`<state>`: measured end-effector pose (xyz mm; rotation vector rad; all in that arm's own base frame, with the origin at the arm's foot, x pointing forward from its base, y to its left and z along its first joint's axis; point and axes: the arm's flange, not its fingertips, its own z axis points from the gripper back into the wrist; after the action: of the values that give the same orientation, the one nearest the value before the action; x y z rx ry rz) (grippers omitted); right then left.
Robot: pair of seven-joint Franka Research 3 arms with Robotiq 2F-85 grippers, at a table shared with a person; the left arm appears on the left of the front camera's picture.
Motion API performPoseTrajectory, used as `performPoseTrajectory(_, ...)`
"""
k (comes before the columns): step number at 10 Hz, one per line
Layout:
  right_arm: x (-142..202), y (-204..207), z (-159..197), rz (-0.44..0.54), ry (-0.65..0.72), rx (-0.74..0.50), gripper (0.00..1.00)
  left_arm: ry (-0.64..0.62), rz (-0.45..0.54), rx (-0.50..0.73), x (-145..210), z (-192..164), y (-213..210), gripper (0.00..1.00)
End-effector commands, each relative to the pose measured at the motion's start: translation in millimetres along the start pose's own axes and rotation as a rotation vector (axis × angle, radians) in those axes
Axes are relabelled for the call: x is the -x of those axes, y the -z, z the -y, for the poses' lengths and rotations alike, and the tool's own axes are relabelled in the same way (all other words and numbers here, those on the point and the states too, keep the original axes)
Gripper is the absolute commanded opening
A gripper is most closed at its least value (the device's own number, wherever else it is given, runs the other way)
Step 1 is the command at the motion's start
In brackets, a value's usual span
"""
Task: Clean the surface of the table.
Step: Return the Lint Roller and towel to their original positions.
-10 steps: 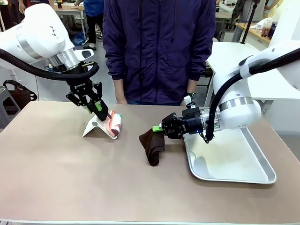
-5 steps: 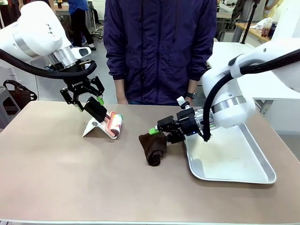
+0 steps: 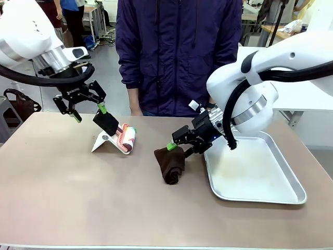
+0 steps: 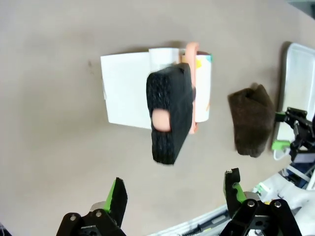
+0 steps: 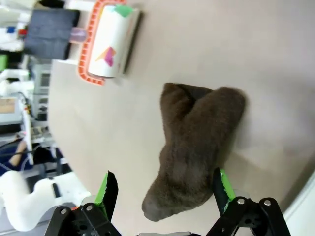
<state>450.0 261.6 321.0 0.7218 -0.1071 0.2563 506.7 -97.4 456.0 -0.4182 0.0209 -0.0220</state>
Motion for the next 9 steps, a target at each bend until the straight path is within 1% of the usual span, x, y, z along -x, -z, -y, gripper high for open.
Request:
performPoseTrajectory(1, -2.7, -16.5, -23.6, -0.040, 0.013, 0.146, 1.00, 0.064, 0.009, 0.100, 31.4, -17.7, -15.8, 1.00)
performPoseTrajectory(2, -1.1, -26.6, -30.1, -0.033, 0.010, 0.182, 1.00, 0.081, 0.016, 0.156, 49.7, -29.9, -27.7, 1.00)
performPoseTrajectory(3, 3.6, -40.0, -31.4, -0.018, 0.017, 0.163, 1.00, 0.095, 0.020, 0.237, 71.0, -45.1, -39.1, 1.00)
performPoseTrajectory(4, 41.2, -92.3, -19.5, 0.057, 0.097, -0.001, 1.00, 0.170, 0.015, 0.415, 153.2, -93.8, -57.1, 1.00)
performPoseTrajectory(6, 43.8, -95.5, -18.6, 0.059, 0.101, -0.012, 1.00, 0.177, 0.017, 0.425, 157.1, -96.2, -57.7, 1.00)
performPoseTrajectory(7, 62.9, -116.9, -12.1, 0.059, 0.129, -0.122, 1.00, 0.231, 0.026, 0.509, 182.2, -111.5, -59.0, 1.00)
performPoseTrajectory(8, 84.7, -142.4, -2.6, 0.076, 0.159, -0.219, 1.00, 0.199, 0.070, 0.549, 204.3, -130.1, -55.6, 1.00)
performPoseTrajectory(9, 103.5, -161.4, 6.8, 0.089, 0.183, -0.292, 1.00, 0.187, 0.100, 0.602, 218.3, -145.3, -53.5, 1.00)
